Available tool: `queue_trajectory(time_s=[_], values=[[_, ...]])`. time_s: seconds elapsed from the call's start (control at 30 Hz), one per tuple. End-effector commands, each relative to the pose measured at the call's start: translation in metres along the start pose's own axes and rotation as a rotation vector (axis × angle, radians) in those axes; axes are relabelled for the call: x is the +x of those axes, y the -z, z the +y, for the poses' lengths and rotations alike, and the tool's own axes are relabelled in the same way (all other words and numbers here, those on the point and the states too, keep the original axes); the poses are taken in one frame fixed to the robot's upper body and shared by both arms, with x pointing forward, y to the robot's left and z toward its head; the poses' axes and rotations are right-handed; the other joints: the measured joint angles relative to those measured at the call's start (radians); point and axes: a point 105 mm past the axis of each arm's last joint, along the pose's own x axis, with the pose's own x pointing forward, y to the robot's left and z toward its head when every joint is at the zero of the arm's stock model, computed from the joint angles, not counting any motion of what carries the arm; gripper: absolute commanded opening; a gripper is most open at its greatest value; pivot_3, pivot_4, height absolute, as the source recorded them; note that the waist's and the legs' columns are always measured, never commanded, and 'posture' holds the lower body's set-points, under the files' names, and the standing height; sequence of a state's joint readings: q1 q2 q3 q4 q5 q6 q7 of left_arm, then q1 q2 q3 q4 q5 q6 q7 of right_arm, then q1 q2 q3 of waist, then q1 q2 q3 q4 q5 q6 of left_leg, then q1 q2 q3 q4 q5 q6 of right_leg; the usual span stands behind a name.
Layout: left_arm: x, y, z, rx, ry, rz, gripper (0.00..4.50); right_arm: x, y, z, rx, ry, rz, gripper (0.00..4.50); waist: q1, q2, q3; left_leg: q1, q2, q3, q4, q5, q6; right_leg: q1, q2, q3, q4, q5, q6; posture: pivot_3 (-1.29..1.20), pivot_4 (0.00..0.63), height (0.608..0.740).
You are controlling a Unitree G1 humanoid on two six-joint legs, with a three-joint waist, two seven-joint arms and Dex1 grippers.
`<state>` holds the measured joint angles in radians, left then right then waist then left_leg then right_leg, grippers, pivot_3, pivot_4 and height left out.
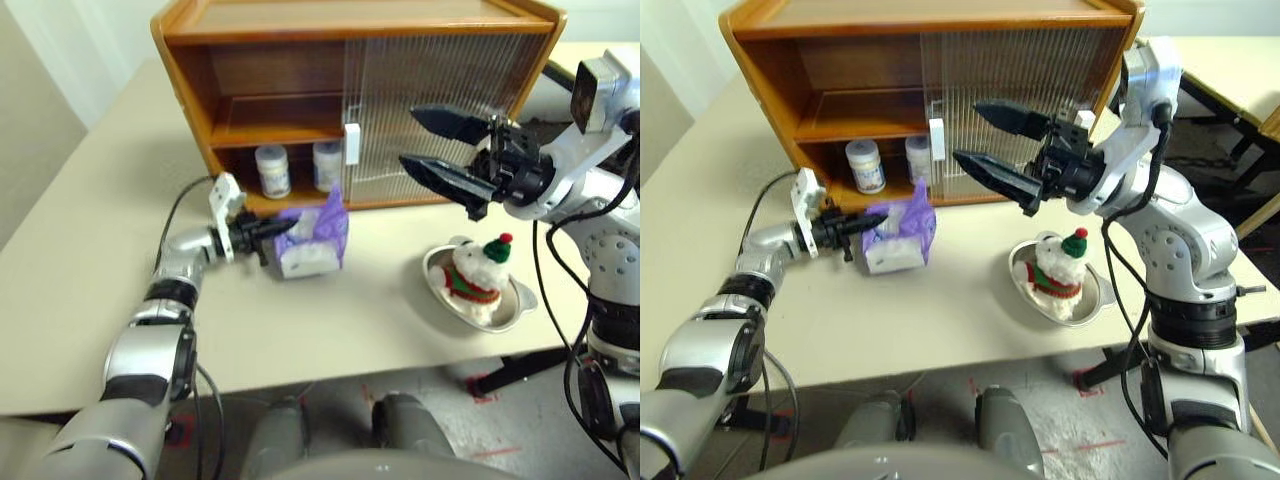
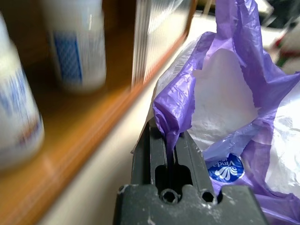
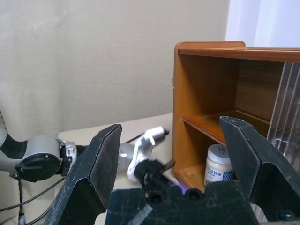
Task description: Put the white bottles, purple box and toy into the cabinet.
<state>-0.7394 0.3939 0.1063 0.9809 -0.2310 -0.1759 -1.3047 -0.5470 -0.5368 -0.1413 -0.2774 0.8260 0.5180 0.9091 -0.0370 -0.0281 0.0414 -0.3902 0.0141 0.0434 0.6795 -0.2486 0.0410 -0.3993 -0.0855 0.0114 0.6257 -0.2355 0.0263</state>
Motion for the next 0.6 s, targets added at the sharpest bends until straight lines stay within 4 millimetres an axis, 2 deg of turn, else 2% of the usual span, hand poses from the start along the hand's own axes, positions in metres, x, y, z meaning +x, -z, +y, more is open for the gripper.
queue_trajectory(time_s=[0.03, 0.1, 0.17, 0.23, 0.33, 0.43, 0.6], values=[[0.001, -0.031, -0.010, 0.027, 0.060, -0.095, 0.03, 0.002, -0.001, 0.000, -0.015, -0.015, -0.010, 4.50, 0.000, 0.000, 0.000, 0.000, 0.000, 0.000, 0.000, 0.000, 0.000, 0.000, 0.000, 0.000, 0.000, 0.000, 0.000, -0.03, 0.000, 0.740], [-0.001, -0.046, -0.012, 0.031, 0.056, -0.126, 0.03, 0.003, 0.000, 0.000, -0.012, -0.020, -0.010, 4.50, 0.000, 0.000, 0.000, 0.000, 0.000, 0.000, 0.000, 0.000, 0.000, 0.000, 0.000, 0.000, 0.000, 0.000, 0.000, -0.02, 0.000, 0.740], [-0.006, -0.075, -0.008, 0.026, 0.007, -0.193, 0.03, 0.005, 0.001, 0.000, -0.007, -0.032, -0.012, 4.50, 0.000, 0.000, 0.000, 0.000, 0.000, 0.000, 0.000, 0.000, 0.000, 0.000, 0.000, 0.001, 0.001, 0.000, 0.000, -0.01, 0.000, 0.740], [-0.009, -0.088, -0.006, 0.016, -0.035, -0.217, 0.03, 0.006, 0.002, 0.000, -0.005, -0.037, -0.014, 4.50, 0.001, 0.000, 0.000, 0.000, 0.001, -0.001, 0.000, 0.000, 0.000, 0.000, 0.001, 0.001, 0.001, 0.000, 0.000, -0.01, 0.000, 0.740], [-0.013, -0.114, 0.011, -0.021, -0.175, -0.284, 0.03, 0.007, 0.003, 0.001, -0.001, -0.047, -0.016, 4.50, 0.003, 0.000, 0.000, 0.001, 0.000, -0.001, 0.000, 0.000, 0.000, 0.001, 0.001, 0.001, 0.001, 0.000, 0.000, 0.00, 0.000, 0.740], [-0.014, -0.124, 0.025, -0.094, -0.310, -0.320, 0.03, 0.008, 0.004, 0.001, 0.001, -0.052, -0.017, 4.50, 0.006, 0.000, 0.000, 0.001, 0.000, -0.001, 0.000, 0.000, 0.000, 0.001, 0.001, 0.001, 0.000, 0.002, 0.003, 0.01, 0.000, 0.740], [-0.009, -0.128, 0.036, -0.167, -0.494, -0.349, 0.03, 0.008, 0.005, 0.002, 0.001, -0.054, -0.018, 4.50, 0.017, 0.000, 0.000, 0.001, -0.001, -0.002, 0.000, 0.000, 0.000, 0.002, 0.000, 0.002, 0.000, 0.003, 0.004, 0.00, 0.000, 0.740]])
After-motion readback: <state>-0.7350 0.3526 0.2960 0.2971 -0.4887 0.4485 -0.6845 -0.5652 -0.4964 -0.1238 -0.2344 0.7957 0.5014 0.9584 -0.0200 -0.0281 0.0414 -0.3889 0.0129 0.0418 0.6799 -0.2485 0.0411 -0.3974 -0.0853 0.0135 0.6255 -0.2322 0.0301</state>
